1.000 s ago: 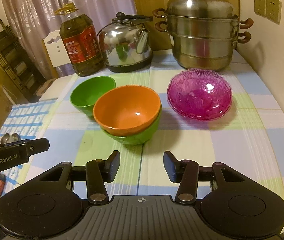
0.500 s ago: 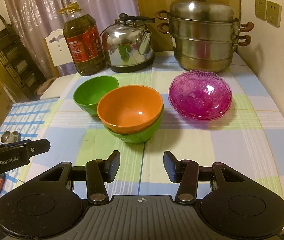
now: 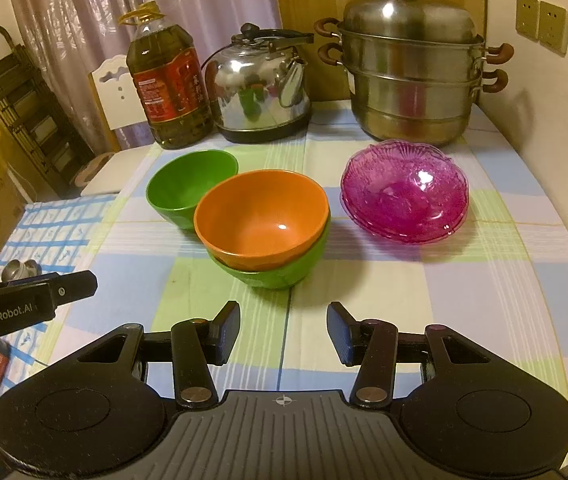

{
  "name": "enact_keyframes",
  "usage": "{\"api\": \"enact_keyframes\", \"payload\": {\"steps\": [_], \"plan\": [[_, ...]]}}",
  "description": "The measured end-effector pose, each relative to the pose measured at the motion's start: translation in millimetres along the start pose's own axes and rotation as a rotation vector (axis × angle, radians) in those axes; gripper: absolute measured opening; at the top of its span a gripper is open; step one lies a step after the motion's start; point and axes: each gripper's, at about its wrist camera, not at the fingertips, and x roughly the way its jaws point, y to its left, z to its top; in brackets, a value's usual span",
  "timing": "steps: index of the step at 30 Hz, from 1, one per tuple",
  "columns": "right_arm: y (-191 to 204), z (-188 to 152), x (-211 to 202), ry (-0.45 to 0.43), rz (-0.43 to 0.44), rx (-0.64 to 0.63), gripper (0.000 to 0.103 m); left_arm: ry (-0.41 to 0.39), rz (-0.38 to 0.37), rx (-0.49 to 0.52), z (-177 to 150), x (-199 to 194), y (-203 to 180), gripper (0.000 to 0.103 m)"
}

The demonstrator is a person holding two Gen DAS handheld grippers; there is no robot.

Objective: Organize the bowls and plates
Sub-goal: 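Withdraw both grippers from the nested bowls, then move both grippers to the rim of the other green bowl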

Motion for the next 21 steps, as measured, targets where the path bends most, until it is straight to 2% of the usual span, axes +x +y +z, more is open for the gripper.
{"api": "enact_keyframes", "payload": {"steps": [11,21], "plan": [[-2.8,25.5,9.9,-0.015,-0.001,-0.022,0.048,-0.006,0.017,-0.017,25.9,23.7,14.7,0.038],[7.2,77.7,34.4,-0.039,0.042,-0.072,0.048,-0.005,0.041,-0.028,57.0,57.4,33.8,0.038]]}}
